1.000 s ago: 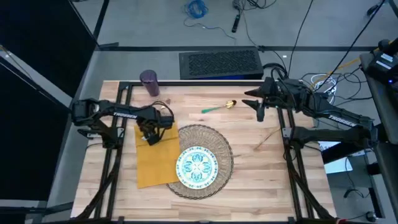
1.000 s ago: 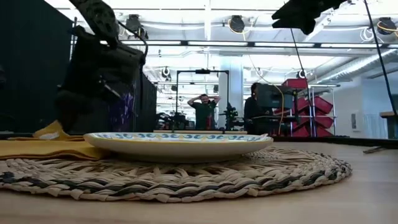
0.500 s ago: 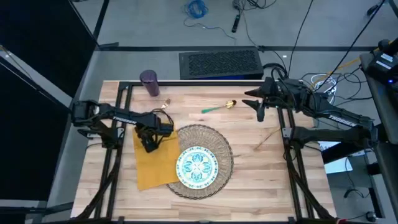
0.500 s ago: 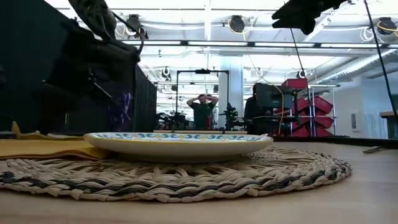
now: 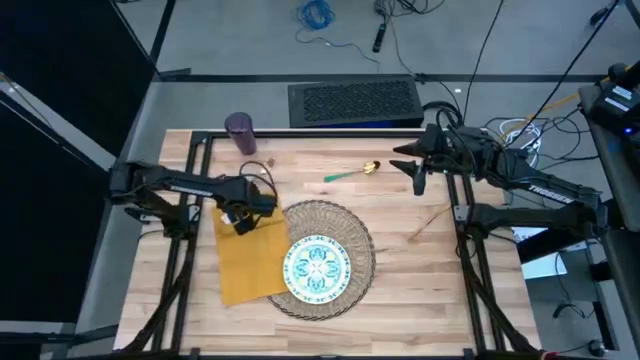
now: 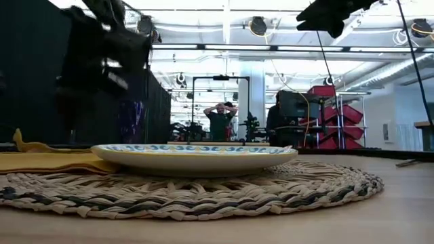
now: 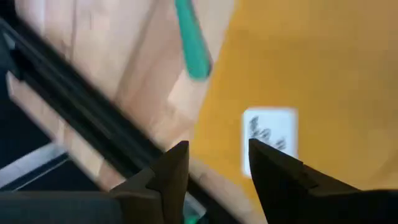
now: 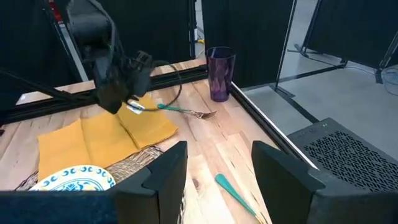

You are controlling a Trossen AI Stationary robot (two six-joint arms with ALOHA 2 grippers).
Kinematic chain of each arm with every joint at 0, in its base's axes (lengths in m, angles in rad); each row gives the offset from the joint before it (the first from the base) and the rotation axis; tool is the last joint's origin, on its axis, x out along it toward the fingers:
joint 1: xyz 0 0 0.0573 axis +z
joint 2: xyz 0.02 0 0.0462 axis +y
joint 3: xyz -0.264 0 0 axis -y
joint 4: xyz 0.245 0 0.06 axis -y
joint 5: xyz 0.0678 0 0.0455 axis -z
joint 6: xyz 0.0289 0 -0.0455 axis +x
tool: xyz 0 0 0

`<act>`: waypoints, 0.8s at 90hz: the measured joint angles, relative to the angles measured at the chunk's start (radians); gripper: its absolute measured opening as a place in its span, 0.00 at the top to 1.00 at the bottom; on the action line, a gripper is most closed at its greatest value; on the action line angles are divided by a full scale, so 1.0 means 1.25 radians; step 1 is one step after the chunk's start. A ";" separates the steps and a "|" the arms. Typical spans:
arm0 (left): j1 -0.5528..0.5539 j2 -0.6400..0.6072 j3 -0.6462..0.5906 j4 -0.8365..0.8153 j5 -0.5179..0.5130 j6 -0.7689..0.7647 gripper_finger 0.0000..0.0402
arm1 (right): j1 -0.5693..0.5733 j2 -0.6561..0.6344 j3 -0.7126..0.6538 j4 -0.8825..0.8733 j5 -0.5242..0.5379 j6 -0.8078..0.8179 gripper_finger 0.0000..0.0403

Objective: Set table place
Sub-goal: Fold the yellow table napkin

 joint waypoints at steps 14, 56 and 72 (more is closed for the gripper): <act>-0.027 -0.130 0.010 0.056 0.001 -0.043 0.63 | 0.008 0.046 0.000 -0.001 -0.078 0.016 0.59; -0.207 -0.465 0.000 0.225 -0.126 -0.085 0.63 | 0.127 0.494 0.001 0.449 -0.089 0.062 0.59; -0.249 -0.518 0.000 0.226 -0.208 -0.058 0.63 | 0.183 0.704 0.038 0.700 -0.125 0.137 0.59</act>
